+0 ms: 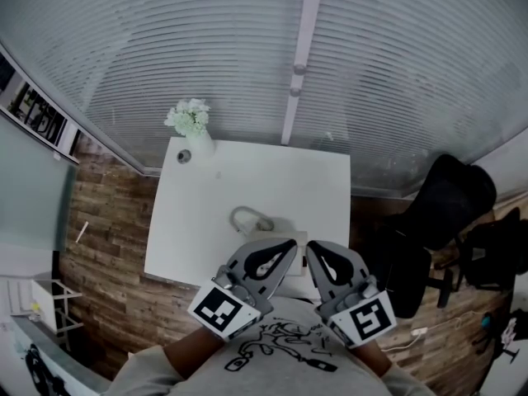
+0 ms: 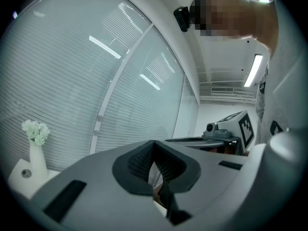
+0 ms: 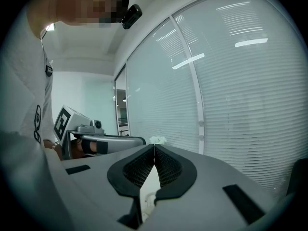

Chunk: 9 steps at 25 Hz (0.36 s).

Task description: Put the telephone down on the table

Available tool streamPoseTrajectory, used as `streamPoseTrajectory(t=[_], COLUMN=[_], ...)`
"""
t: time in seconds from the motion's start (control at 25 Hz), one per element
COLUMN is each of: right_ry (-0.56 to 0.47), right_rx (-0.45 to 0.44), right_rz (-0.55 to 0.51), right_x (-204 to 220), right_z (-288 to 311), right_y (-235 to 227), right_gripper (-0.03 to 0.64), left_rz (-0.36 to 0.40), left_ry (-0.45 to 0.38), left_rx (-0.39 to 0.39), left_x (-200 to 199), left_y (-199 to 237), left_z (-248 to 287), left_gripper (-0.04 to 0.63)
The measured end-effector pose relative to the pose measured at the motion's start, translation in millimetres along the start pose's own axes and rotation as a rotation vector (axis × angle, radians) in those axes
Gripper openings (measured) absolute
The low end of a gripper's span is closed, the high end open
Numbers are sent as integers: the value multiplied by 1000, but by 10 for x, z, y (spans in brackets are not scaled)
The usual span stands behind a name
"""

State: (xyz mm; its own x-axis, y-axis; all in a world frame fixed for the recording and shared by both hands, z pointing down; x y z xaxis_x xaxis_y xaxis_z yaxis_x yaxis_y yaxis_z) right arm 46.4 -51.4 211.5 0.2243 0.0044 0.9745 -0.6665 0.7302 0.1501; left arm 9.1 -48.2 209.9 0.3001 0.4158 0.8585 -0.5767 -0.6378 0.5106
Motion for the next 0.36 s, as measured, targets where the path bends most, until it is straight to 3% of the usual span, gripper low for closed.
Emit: streamPoseTrajectory(t=[0.36], right_ry=[-6], right_rx=[3], right_rz=[3], right_x=[-7], right_z=[0], right_y=[20], right_gripper=[35], left_rz=[2], left_ry=[6], left_rx=[7], left_x=[34], left_y=[-11], left_z=[0], left_gripper=[2])
Point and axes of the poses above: the fingertips, and each gripper's own axes: z forward along the fingers, y to its left, x out of its underside, the point moved 1 cm from there along -z, backward along the fingers, and after that the axes turned 14 degrees about -z, right-handed, at the moved point
